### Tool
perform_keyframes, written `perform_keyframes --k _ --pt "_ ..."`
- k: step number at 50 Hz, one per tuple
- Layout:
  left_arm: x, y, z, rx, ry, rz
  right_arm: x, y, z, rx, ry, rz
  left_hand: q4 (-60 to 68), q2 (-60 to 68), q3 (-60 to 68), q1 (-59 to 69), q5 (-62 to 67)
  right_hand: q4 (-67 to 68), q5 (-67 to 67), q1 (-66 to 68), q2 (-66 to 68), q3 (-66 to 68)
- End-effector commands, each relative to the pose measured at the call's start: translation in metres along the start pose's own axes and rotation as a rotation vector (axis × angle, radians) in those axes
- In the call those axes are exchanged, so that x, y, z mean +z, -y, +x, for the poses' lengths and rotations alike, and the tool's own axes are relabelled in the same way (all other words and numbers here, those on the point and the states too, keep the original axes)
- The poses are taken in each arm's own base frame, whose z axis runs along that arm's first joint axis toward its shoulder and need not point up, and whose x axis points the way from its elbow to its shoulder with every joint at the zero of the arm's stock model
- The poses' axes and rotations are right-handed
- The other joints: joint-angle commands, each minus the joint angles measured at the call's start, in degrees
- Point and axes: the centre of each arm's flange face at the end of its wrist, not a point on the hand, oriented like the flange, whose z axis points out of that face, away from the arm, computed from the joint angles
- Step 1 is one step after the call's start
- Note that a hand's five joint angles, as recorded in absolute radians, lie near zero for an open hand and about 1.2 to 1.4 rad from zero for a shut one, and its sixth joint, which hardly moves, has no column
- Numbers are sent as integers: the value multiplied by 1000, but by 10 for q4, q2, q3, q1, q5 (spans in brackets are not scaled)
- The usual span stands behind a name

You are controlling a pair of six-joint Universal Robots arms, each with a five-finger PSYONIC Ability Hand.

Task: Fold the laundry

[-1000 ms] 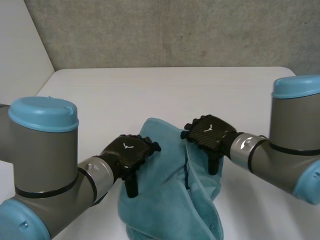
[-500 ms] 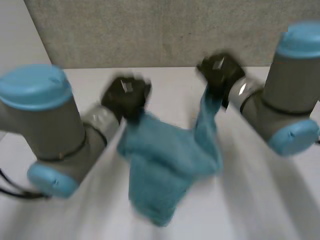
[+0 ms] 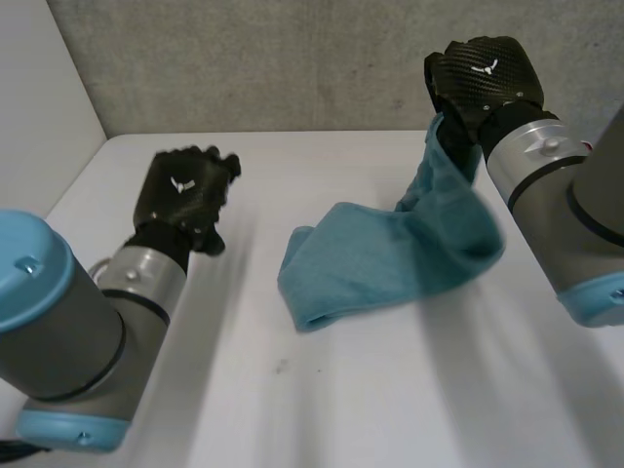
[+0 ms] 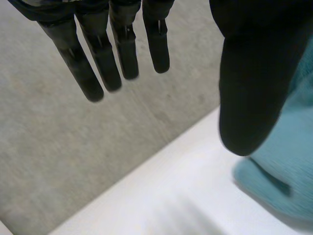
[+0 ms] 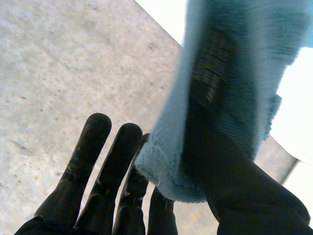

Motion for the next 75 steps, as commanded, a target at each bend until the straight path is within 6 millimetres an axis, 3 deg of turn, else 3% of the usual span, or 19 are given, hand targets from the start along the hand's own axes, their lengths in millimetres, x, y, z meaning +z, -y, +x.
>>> perform_keyframes --k 1,6,10,19,26,28,30,33,35,42,52,54,60,62,65,67,70,73,75 --pt "33 6 2 -18 6 42 -10 56 12 4 -7 149 -160 -160 -161 -149 -161 117 140 237 125 121" --pt "60 4 7 -107 -30 68 -34 105 23 7 -19 260 -162 -162 -163 -151 -163 117 140 237 125 121" --pt "73 -10 31 -207 -237 51 -44 116 25 9 -21 279 -157 -157 -158 -146 -158 117 140 237 125 121" --pt "62 -39 79 -337 -678 -37 -71 131 7 27 49 290 -159 -159 -160 -147 -159 117 140 237 125 121" --pt "54 -47 98 -406 -789 -75 -77 134 8 27 51 286 -133 -134 -134 -122 -134 117 140 237 125 121" --pt "53 -47 102 -411 -802 -77 -76 133 10 26 42 285 -34 -34 -35 -23 -35 117 140 237 125 121" --pt "56 -46 102 -410 -772 -68 -76 133 11 25 39 282 368 367 367 379 367 117 140 237 125 121" --pt "67 -41 93 -399 -653 -47 -74 132 12 25 32 281 512 512 511 523 511 117 140 237 125 121" --pt "72 -39 86 -397 -578 -36 -72 130 15 21 21 274 516 515 515 527 515 117 140 237 125 121" --pt "83 -28 64 -388 -402 34 -52 103 38 -2 -56 192 516 515 515 527 515 117 140 237 125 121" --pt "68 -31 55 -375 -380 2 -36 66 47 -28 -84 77 516 515 515 527 515 117 140 237 125 121" --pt "66 -30 51 -370 -369 1 -32 41 43 -52 -54 -25 516 515 515 527 515 117 140 237 125 121" --pt "48 -30 37 -309 -347 -59 -36 7 27 -115 29 -181 516 515 515 527 515 117 140 237 125 121" --pt "42 -33 37 -284 -353 -84 -33 -22 18 -159 76 -276 516 515 515 527 515 117 140 237 125 121" --pt "35 -42 40 -226 -363 -125 -30 -36 13 -171 99 -316 516 515 515 527 515 117 140 237 125 121" --pt "35 -44 41 -195 -368 -128 -20 -61 6 -175 123 -374 516 515 515 527 515 117 140 237 125 121" --pt "46 -53 44 -128 -366 -110 1 -68 6 -164 103 -346 516 515 515 527 515 117 140 237 125 121" --pt "76 -42 40 -72 -312 -4 15 -65 9 -158 72 -301 516 515 515 527 515 117 140 237 125 121" --pt "92 -29 33 -60 -266 62 44 -42 20 -118 -14 -157 516 515 515 527 515 117 140 237 125 121"
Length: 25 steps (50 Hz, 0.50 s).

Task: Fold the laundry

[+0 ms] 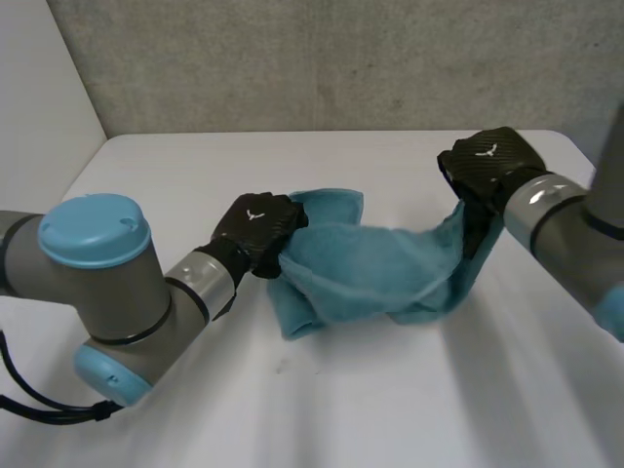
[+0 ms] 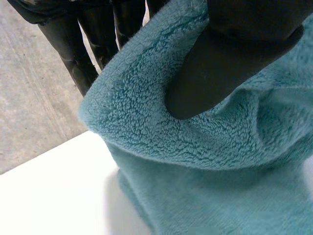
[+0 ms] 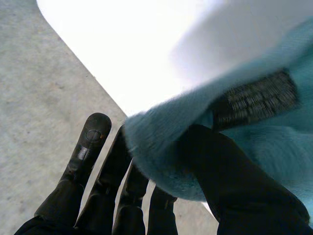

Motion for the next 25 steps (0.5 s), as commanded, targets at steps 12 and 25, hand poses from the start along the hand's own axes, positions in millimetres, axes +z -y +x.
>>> perform_keyframes --k 12,25 --pt "30 216 -65 280 324 948 24 152 103 217 -555 843 103 105 104 135 117 117 136 234 125 121" --pt "23 104 -57 195 310 556 21 72 49 179 -367 598 103 105 104 135 117 117 136 234 125 121"
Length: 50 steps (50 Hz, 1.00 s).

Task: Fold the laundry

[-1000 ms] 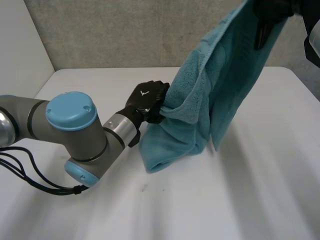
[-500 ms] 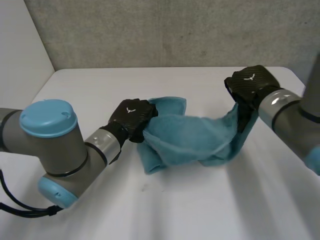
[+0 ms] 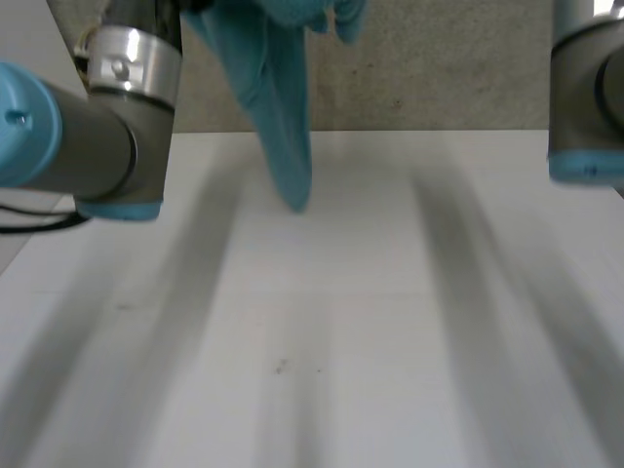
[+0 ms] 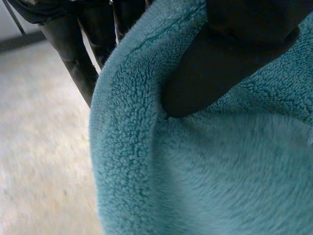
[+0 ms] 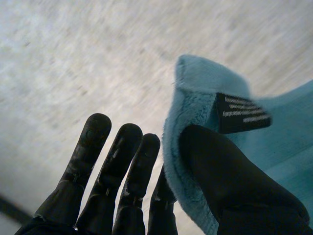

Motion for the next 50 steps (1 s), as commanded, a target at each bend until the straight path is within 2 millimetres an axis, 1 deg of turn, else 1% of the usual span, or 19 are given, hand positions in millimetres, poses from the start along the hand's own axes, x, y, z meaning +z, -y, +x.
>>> perform_keyframes --k 1,2,3,4,5,6,9,11,14,17,25,31,33,34,36,38,42,47,50 --pt "-77 -53 18 -31 -64 -346 -73 -60 -18 -31 178 -300 103 102 103 130 110 117 136 234 122 119" --pt "-98 -64 22 -34 -76 -435 -88 -72 -20 -37 209 -372 103 102 103 130 110 117 136 234 122 119" --pt "-119 -73 24 -38 -79 -520 -88 -72 -20 -37 209 -372 103 102 103 130 110 117 136 234 122 119" --pt "-119 -73 24 -38 -79 -521 -101 -82 -21 -49 232 -443 103 102 103 130 110 117 136 234 122 119" --pt "-141 -80 29 -44 -83 -607 -115 -92 -21 -65 253 -519 103 102 103 130 110 117 136 234 122 119" --pt "-161 -85 34 -43 -86 -690 -115 -92 -21 -65 253 -520 103 102 103 130 110 117 136 234 122 119" --pt "-180 -86 40 -49 -98 -763 -139 -107 -21 -97 299 -650 103 102 103 130 110 117 136 234 122 119" --pt "-210 -74 61 -67 -168 -870 -148 -113 -22 -105 318 -697 103 102 103 130 110 117 136 234 122 119" --pt "-230 -60 77 -86 -237 -951 -158 -117 -20 -113 332 -746 64 64 65 92 72 117 136 234 122 119" --pt "-235 -52 81 -92 -262 -977 -158 -117 -11 -123 312 -758 42 42 43 70 49 117 136 234 122 119" --pt "-256 -9 99 -173 -320 -1057 -149 -98 14 -136 252 -722 -60 -60 -60 -33 -53 117 136 234 122 119" --pt "-263 12 110 -217 -357 -1069 -143 -98 29 -152 209 -715 -129 -129 -129 -102 -122 117 136 234 122 119" --pt "-264 16 112 -220 -368 -1073 -142 -101 35 -158 195 -721 -336 -337 -336 -309 -329 117 136 234 122 119" --pt "-264 16 112 -220 -368 -1073 -142 -104 38 -160 189 -726 -338 -338 -337 -310 -331 117 136 234 122 119" --pt "-255 15 111 -211 -360 -1052 -142 -105 39 -160 188 -730 -554 -554 -554 -527 -547 117 136 234 122 119" --pt "-247 13 108 -211 -343 -1035 -144 -109 39 -158 194 -736 -560 -560 -559 -532 -553 117 136 234 122 119" --pt "-223 0 90 -188 -269 -1007 -144 -113 41 -159 194 -744 -568 -569 -568 -541 -561 117 136 234 122 119" --pt "-183 -30 36 -83 -131 -969 -147 -123 43 -163 190 -772 -562 -562 -561 -534 -554 117 136 234 122 119" --pt "-180 -35 26 -57 -122 -970 -148 -126 43 -164 188 -781 -560 -560 -559 -532 -553 117 136 234 122 119"
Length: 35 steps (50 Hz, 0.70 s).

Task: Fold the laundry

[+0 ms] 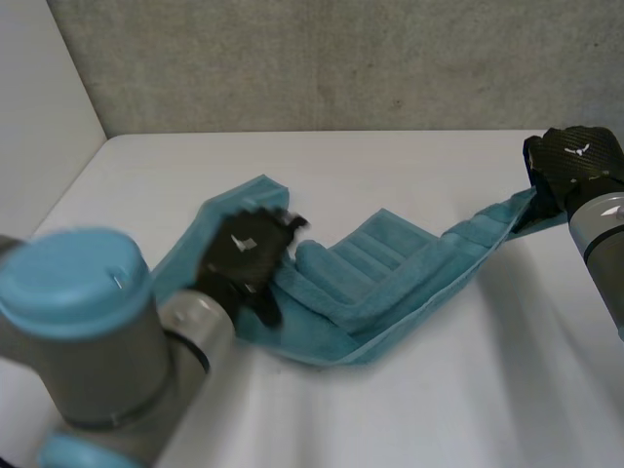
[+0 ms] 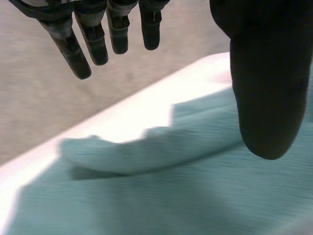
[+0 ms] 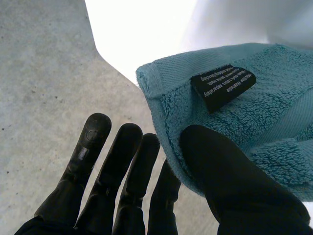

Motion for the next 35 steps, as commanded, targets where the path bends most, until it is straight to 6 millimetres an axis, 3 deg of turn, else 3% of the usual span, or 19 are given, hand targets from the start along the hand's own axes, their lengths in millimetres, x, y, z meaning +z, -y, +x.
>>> perform_keyframes --k 1,14,24,35 --pt "26 12 -65 54 143 18 6 -11 0 1 -2 -32 16 15 13 12 14 116 136 234 122 119" --pt "6 -24 -79 30 137 -166 20 -42 -3 7 -2 -118 26 26 23 22 24 116 136 234 122 119" --pt "9 -40 -139 43 311 -208 20 -46 -7 11 10 -128 39 39 36 36 38 116 136 234 122 119" --pt "21 -65 -167 129 367 -248 18 -48 -9 12 17 -137 38 37 35 34 36 116 136 234 122 119"
